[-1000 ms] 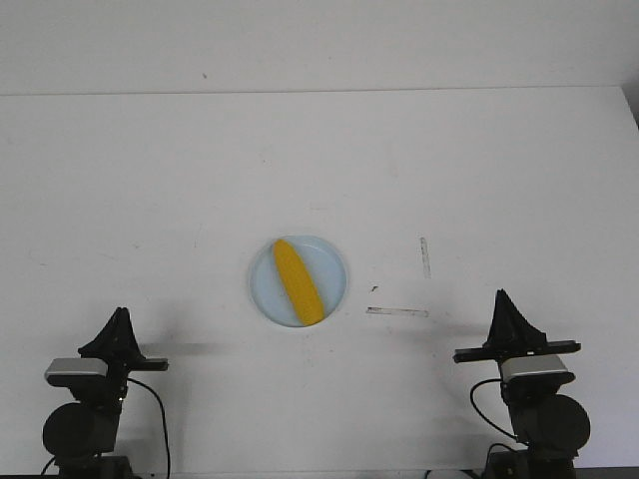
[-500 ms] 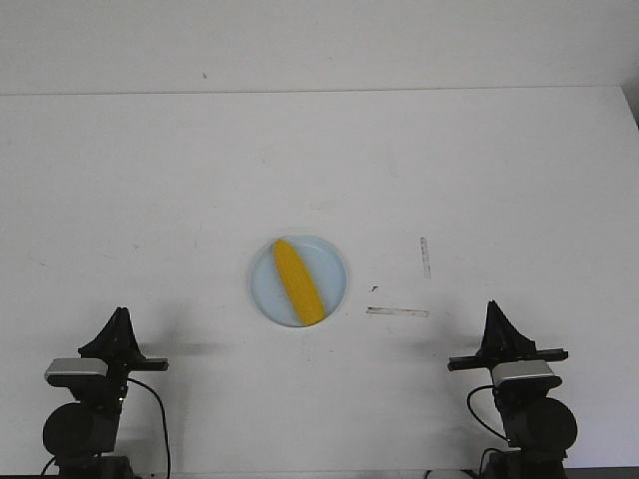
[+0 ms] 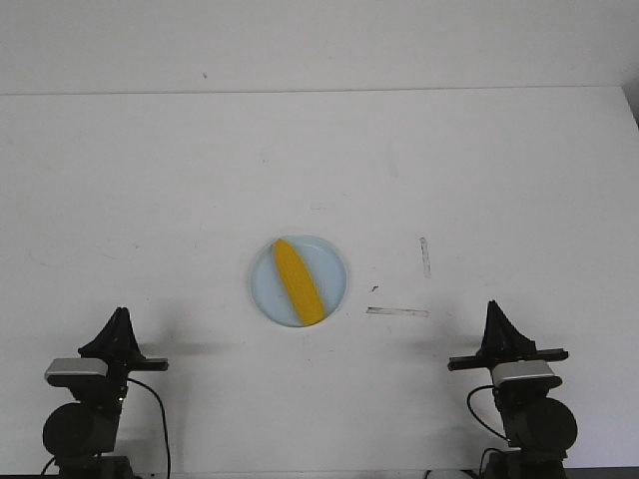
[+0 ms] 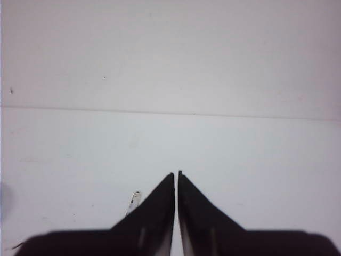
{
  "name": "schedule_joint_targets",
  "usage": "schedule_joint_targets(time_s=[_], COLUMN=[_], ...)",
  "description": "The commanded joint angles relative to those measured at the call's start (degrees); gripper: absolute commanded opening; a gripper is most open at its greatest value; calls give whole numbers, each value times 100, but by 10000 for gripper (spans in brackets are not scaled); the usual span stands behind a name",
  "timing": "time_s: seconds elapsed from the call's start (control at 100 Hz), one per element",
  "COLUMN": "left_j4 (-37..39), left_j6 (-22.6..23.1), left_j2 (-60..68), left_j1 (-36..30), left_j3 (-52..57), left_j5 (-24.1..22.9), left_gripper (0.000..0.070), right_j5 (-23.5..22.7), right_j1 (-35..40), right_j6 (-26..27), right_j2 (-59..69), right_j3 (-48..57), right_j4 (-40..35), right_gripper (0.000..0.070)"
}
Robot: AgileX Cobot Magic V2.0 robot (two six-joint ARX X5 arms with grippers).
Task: Place corn on plate with both arms
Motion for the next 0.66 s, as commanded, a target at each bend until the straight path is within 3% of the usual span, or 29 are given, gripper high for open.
schedule_joint_targets(time_s=[0.0,0.65], left_j4=[70,70], left_j6=[52,52], left_j2=[-9,-9], left_j1=[0,0], left_j3=[-122,-122], left_j5=[-11,-11], left_gripper=[3,3], right_j5=[0,0], right_j1=[9,9], right_j6=[-26,-26], right_j2=[2,2], right_j3=[-7,-7], right_j4=[74,74], right_gripper=[13,13])
